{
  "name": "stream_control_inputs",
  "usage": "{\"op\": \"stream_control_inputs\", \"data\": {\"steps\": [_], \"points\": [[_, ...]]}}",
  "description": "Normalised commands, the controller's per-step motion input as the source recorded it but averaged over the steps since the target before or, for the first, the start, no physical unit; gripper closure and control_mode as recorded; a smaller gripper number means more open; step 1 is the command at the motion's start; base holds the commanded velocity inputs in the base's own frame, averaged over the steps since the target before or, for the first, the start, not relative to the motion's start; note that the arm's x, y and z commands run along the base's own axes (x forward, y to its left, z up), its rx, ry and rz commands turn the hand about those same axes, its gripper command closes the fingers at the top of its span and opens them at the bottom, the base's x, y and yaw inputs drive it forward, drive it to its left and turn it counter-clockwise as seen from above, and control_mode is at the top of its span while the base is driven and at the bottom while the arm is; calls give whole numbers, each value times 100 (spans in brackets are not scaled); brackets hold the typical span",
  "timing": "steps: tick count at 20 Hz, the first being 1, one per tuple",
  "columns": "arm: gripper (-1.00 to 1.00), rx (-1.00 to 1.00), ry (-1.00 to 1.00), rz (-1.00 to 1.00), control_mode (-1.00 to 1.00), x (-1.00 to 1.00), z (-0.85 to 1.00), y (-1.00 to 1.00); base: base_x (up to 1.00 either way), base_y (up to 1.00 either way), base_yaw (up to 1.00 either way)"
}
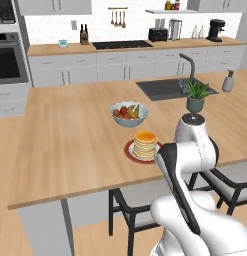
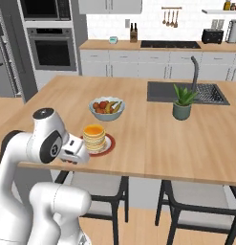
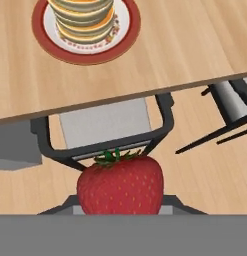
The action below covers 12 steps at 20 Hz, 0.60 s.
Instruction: Take the strawberry from the fridge and place it on top of the pancake, located on the dining counter.
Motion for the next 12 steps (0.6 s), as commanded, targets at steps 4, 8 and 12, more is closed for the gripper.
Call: {"op": "stream_control_inputs", "data": {"steps": [4,8,12], "points": [[100,-1,0,14,-100,59,24,0,0,0,0],[100,0,-11,10,-100,76,27,5,0,0,0],[100,-1,3,0,-100,90,58,18,0,0,0]]}}
